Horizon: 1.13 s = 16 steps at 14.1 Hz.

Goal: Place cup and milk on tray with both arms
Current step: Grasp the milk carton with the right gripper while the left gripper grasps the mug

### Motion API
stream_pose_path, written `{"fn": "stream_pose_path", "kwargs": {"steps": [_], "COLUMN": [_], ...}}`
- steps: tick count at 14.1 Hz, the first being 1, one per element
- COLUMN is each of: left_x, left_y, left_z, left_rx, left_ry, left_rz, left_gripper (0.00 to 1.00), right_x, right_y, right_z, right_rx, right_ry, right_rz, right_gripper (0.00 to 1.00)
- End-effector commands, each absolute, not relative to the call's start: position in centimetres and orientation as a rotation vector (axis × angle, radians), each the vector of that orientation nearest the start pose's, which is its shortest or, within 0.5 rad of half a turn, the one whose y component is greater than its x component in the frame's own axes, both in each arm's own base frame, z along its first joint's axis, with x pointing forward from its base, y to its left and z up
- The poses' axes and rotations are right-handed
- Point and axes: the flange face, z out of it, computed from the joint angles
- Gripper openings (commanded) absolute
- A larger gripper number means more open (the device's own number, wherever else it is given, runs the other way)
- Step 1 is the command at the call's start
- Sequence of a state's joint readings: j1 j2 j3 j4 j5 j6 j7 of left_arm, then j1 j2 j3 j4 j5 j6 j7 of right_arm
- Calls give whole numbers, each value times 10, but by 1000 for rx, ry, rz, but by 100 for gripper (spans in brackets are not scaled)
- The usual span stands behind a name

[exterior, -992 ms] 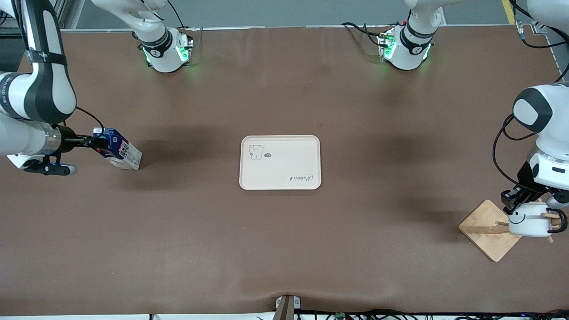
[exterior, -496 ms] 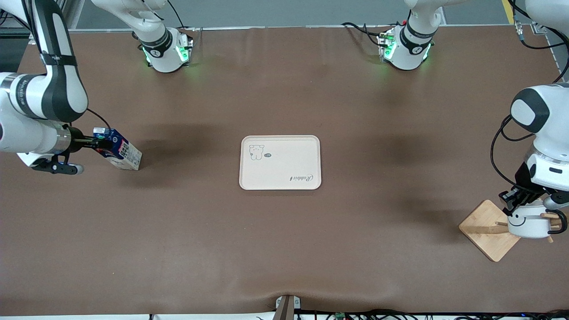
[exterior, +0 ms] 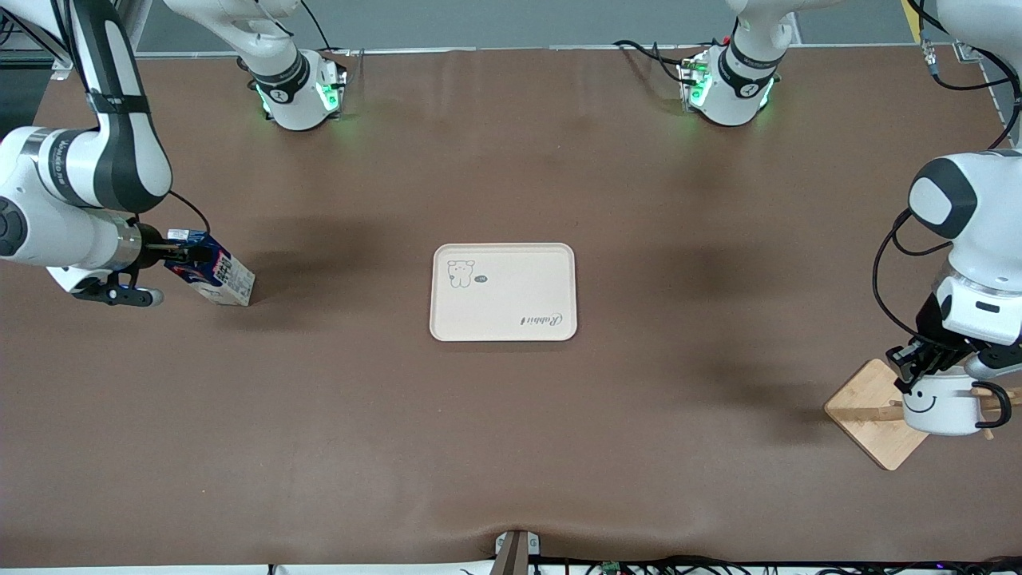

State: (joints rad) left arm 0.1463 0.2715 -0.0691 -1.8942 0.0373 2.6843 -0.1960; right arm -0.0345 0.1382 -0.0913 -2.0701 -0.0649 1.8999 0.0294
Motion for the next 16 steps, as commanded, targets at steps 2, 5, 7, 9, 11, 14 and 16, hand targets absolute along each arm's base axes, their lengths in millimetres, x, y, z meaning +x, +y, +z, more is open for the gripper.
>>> {"fn": "stream_pose_path", "kwargs": {"steps": [2,5,7,9,11,14,16], "left_x": [661,658,655,650,648,645,645], "left_y": [47,39,32,27,22,14,0], "left_z": [425,431,436,444,448,454,454], "left_rx": [-3030,-3040,-3054,-3065,-3073,-3083,-3098], "left_ry": [-349,-347,-343,-352,-361,-363,-379], "left_rz": [-832,-820,-773,-733,-710,-690,-686], "left_gripper": [0,0,0,0,0,0,0], "right_x": [517,508,508,508,508,519,535], "right_y": [-68,-66,-67,-67,-68,-69,-65], "right_z": [343,333,333,333,334,354,386], "right_rx": [-3180,-3182,-3183,-3181,-3182,-3182,-3179], "right_ry": [205,199,198,199,203,210,210], "right_rz": [469,425,422,425,430,440,466], "right_gripper": [100,100,86,43,16,13,10]}}
